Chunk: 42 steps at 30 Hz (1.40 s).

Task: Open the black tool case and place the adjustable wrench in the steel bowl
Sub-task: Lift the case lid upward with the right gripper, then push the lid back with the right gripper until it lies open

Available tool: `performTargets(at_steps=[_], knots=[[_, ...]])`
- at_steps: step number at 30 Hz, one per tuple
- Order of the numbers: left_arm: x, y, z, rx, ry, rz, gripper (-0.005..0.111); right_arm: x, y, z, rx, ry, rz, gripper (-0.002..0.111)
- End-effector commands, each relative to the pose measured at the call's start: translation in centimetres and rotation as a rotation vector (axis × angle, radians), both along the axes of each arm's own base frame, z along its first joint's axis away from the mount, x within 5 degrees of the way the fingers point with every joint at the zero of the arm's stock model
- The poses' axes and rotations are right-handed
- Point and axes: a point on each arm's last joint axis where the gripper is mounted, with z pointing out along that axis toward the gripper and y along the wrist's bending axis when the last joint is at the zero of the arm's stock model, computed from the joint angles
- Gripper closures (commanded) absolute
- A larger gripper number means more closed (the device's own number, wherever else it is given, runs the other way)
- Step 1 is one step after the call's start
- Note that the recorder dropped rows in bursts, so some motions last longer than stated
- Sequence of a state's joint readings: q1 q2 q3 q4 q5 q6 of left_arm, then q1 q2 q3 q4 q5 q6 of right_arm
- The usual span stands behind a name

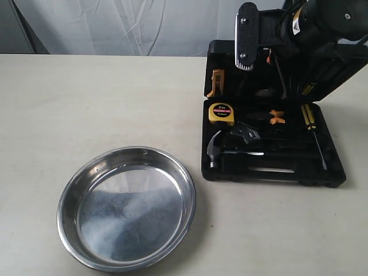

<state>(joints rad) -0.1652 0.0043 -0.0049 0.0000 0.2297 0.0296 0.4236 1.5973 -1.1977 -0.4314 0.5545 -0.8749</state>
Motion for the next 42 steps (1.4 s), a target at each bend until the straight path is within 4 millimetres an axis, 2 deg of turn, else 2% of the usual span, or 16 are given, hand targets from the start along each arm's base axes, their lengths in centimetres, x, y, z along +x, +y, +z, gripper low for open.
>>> performTargets(at_steps=[1, 6, 19, 31, 35, 42], knots=[[0.0, 0.0, -0.1, -0.001, -0.005, -0.007, 0.106, 0.6, 0.3, 1.8, 0.050, -0.143, 0.042, 0.109], [0.0, 0.0, -0.1, -0.001, -0.005, -0.007, 0.106, 1.1, 0.4, 2.5, 0.039, -0.232, 0.055, 0.109], [0.0, 0.0, -0.1, -0.001, -0.005, -0.007, 0.106, 1.4, 0.2, 2.7, -0.043, -0.281, 0.096, 0.109], [0.0, 0.0, -0.1, -0.001, -0.005, -0.007, 0.106, 3.6, 1.0, -1.3, -0.062, -0.246, 0.068, 0.109], [0.0, 0.0, -0.1, -0.001, -0.005, -0.007, 0.106, 3.8, 1.0, -1.2, -0.067, -0.268, 0.069, 0.109], [0.0, 0.0, -0.1, -0.001, -0.005, -0.007, 0.106, 4.1, 1.1, -0.4, 0.035, -0.294, -0.008, 0.109]])
